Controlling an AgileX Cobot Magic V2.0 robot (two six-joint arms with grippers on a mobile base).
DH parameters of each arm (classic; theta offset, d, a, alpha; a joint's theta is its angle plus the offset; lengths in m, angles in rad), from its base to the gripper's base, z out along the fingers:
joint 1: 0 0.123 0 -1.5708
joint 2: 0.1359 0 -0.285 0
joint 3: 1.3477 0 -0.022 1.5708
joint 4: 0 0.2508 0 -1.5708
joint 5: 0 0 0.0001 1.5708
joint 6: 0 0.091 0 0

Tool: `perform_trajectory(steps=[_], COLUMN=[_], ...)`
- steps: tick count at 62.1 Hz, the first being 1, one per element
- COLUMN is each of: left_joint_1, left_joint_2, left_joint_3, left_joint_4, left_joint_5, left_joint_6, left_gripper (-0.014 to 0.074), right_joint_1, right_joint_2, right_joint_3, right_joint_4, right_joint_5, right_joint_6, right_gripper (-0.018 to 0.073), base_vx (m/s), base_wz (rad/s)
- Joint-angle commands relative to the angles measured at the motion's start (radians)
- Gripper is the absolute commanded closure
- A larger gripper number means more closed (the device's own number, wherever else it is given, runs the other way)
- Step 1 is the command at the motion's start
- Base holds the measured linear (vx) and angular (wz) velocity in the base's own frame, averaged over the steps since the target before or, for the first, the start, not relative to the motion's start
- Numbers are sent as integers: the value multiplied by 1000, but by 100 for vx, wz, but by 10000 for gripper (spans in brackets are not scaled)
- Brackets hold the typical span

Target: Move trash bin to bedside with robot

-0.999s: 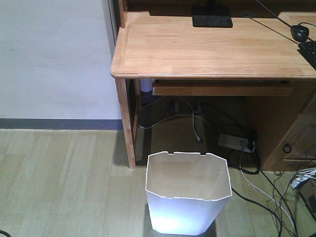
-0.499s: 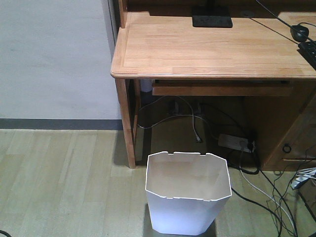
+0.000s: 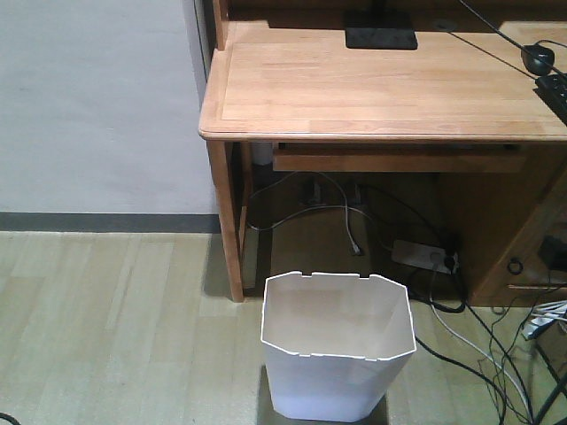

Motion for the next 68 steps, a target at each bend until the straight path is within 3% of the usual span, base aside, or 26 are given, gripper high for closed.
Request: perform_trajectory(steps=[1, 10, 28, 37, 51, 68], left_joint_1=[-6, -6, -6, -6, -6, -6], left_joint_2=[-8, -8, -8, -8, -8, -8], left_joint_3=[12, 12, 12, 12, 12, 12], left_joint_4=[-9, -9, -9, -9, -9, -9], left_joint_5=[-74, -74, -74, -74, -74, -74], left_joint_6=[-14, -14, -14, -14, -14, -14], left_gripper=[603, 603, 603, 603, 603, 603], right_joint_1=[0, 0, 0, 0, 0, 0], right_joint_2=[23, 48, 69, 85, 275, 555], right_joint_3=[-37, -37, -37, -43, -190, -365], right_joint_4=[3, -8, -8, -9, 16, 51], right_joint_5=[-50, -26, -22, -27, 141, 214], right_joint_6=[-5, -5, -5, -5, -5, -5], right_gripper=[554, 489, 165, 62, 59, 64], base_vx=[0, 0, 0, 0, 0, 0], base_wz=[0, 0, 0, 0, 0, 0])
